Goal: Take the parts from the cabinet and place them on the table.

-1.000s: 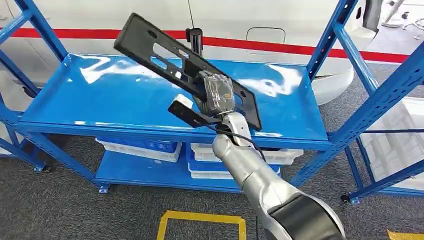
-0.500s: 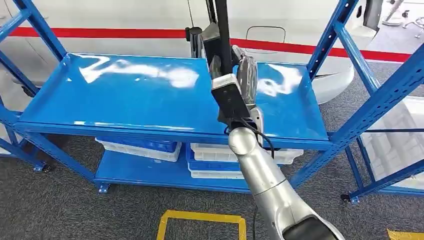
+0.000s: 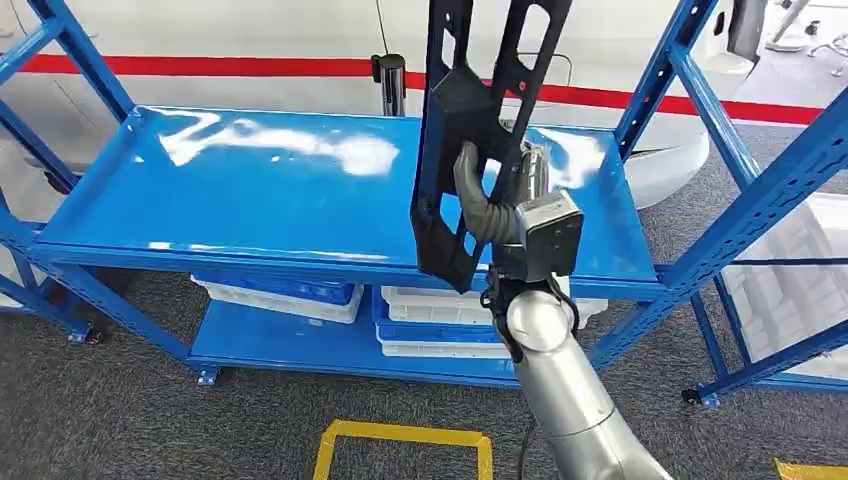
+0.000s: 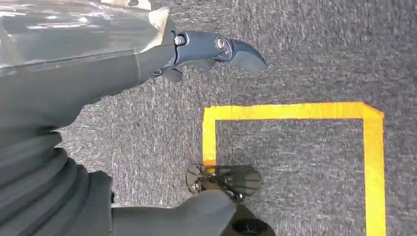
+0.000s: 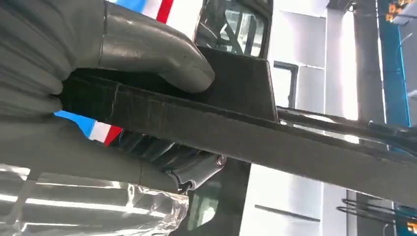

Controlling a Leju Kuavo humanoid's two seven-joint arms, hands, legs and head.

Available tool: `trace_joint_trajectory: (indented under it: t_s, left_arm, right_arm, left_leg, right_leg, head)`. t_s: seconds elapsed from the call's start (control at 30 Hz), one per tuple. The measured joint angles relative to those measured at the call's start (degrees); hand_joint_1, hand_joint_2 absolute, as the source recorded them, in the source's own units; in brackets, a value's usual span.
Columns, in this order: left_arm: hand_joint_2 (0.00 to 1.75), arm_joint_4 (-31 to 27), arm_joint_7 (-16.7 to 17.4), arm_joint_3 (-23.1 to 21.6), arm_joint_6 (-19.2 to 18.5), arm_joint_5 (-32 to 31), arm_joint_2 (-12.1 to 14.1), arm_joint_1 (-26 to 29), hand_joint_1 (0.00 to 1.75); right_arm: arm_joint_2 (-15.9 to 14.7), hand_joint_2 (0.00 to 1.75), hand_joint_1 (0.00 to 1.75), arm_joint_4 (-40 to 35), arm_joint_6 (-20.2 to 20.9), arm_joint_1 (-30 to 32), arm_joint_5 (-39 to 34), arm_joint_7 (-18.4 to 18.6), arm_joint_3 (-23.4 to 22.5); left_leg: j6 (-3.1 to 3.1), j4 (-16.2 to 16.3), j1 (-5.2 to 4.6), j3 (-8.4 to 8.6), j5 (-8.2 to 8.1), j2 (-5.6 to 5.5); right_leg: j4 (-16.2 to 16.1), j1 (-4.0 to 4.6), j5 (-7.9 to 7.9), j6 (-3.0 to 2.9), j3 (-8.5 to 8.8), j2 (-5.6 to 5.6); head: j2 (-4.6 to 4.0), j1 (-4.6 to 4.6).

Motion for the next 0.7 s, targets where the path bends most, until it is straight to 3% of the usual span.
trace_joint_trajectory:
  t_s: [0.23, 0.43, 0.7]
  left_arm:
    - [1.75, 0.0, 2.82, 0.2, -0.44, 0.11, 0.17, -0.02, 0.0]
    - [1.75, 0.0, 2.71, 1.2, 0.5, 0.77, 0.55, -0.01, 0.0]
    - [1.75, 0.0, 2.16, 1.46, -0.02, 0.81, 0.79, 0.0, 0.0]
  right_arm:
    - [-1.53, 1.75, 1.75, -3.03, 6.18, 2.15, -2.91, -0.56, 1.26]
    - [-3.06, 1.75, 1.75, -7.63, 7.15, 5.94, -2.16, -3.19, 3.0]
    - [-4.17, 1.75, 1.75, -10.45, 7.65, 7.22, -2.25, -3.82, 4.42]
  left_leg:
    - [0.0, 0.0, 0.01, 0.01, 0.0, -0.04]
    - [0.0, 0.0, 0.0, -0.08, 0.0, -0.04]
    - [0.0, 0.0, 0.0, -0.06, 0.0, -0.04]
  right_leg:
    - [0.0, 0.0, 0.0, 0.0, 0.0, -0.04]
    - [0.0, 0.0, -0.01, 0.0, -0.05, -0.06]
    - [-0.01, 0.0, -0.01, 0.0, -0.04, -0.06]
  head:
    - [-0.02, 0.0]
    - [0.0, 0.0]
    - [0.0, 0.0]
